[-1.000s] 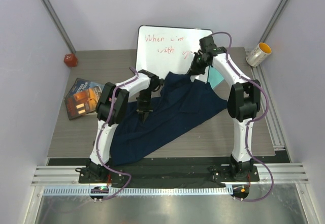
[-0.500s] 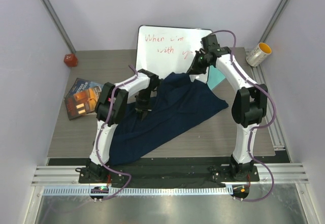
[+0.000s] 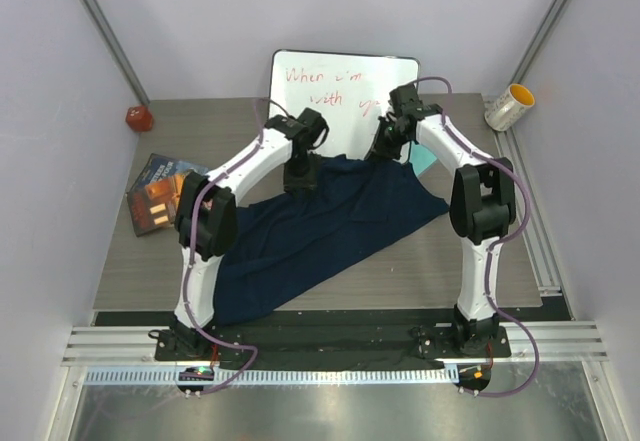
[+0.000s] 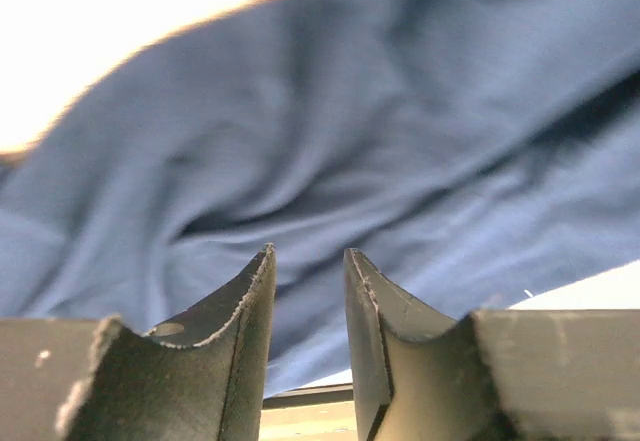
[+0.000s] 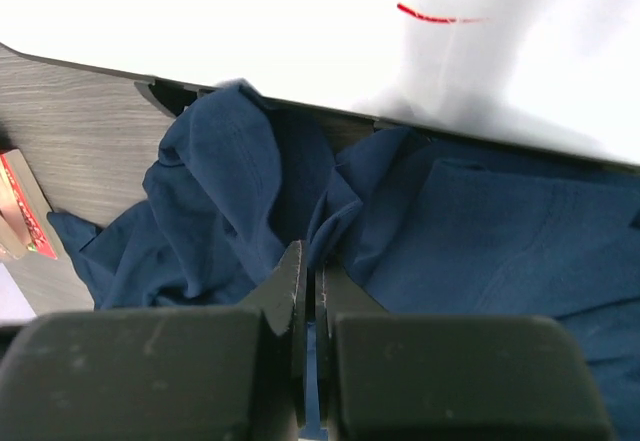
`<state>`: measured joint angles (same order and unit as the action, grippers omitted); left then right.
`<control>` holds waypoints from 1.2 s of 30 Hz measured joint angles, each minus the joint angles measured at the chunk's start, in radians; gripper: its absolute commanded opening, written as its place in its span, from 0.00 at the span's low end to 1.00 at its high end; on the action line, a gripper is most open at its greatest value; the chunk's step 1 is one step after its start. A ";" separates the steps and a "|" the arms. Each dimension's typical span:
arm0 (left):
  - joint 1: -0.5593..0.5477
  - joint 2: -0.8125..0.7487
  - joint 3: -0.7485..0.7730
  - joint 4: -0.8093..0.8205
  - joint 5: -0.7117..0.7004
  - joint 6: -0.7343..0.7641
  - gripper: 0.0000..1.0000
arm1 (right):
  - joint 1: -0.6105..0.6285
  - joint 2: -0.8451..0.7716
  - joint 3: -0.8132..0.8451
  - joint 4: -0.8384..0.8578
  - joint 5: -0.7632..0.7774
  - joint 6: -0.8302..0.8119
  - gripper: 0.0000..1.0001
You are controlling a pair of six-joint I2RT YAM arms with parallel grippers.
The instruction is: Fold and stack the t-shirts
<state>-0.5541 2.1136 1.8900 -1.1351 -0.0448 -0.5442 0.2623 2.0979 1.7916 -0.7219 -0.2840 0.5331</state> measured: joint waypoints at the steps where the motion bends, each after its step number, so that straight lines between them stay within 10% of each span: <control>1: -0.021 0.005 0.009 0.004 0.012 0.007 0.31 | 0.000 0.008 0.003 0.002 -0.004 0.000 0.01; 10: -0.185 0.141 0.147 0.021 0.084 0.061 0.00 | 0.000 0.074 0.057 0.015 -0.023 0.000 0.01; 36: -0.290 0.070 -0.203 0.270 0.178 0.039 0.00 | 0.000 0.160 0.114 0.023 -0.025 0.003 0.01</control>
<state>-0.8436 2.1838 1.6871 -0.8650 0.1329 -0.5049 0.2619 2.2581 1.9053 -0.6987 -0.3092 0.5362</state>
